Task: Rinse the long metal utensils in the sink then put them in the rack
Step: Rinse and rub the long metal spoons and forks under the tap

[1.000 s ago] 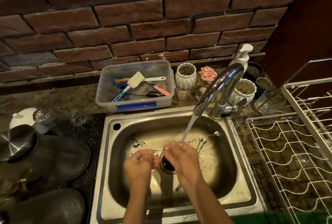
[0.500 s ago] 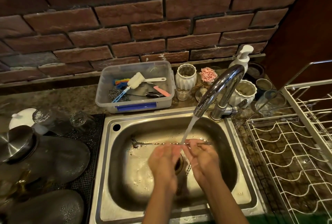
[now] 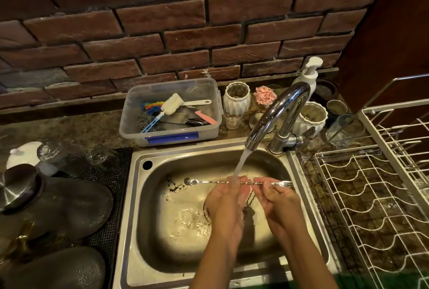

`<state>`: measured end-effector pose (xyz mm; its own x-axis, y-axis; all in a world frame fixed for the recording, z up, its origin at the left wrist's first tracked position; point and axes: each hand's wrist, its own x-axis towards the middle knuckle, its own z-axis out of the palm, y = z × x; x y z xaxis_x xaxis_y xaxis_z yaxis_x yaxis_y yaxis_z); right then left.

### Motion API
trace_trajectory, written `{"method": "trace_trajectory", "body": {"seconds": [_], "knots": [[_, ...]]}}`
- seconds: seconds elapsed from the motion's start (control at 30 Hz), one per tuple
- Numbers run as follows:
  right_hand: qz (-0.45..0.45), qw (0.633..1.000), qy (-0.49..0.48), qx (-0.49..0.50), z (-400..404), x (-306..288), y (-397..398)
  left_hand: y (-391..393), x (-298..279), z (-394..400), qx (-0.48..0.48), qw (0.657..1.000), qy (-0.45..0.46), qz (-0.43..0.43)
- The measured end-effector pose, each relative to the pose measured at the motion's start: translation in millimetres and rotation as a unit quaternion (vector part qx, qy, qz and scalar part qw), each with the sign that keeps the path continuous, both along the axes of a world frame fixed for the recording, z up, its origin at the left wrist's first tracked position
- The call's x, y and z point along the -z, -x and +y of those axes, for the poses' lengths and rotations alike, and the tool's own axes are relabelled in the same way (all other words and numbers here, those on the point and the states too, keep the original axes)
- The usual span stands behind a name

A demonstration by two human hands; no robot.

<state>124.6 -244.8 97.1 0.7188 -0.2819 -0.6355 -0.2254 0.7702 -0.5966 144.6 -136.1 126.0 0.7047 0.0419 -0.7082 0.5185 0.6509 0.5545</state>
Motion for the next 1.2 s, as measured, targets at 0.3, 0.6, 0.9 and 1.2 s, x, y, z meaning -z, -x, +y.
{"method": "trace_trajectory", "body": {"seconds": [0.3, 0.6, 0.9, 1.2], "knots": [[0.012, 0.999, 0.018, 0.023, -1.0, 5.2, 2.5, -2.4, 2.1, 2.7, -0.021, 1.0, -0.003, -0.004], [0.012, 0.996, 0.022, 0.084, -43.1, 1.0, 15.2, -10.5, 3.0, 11.8, -0.019, 0.999, -0.027, -0.019], [0.012, 0.987, -0.044, 0.152, -53.8, 6.5, 26.5, -5.0, 1.2, -5.2, 0.049, 0.996, -0.009, -0.07], [0.002, 0.995, -0.082, 0.056, 18.4, -6.5, 5.2, -2.5, -1.5, 20.5, -0.004, 0.999, -0.022, -0.035]]}}
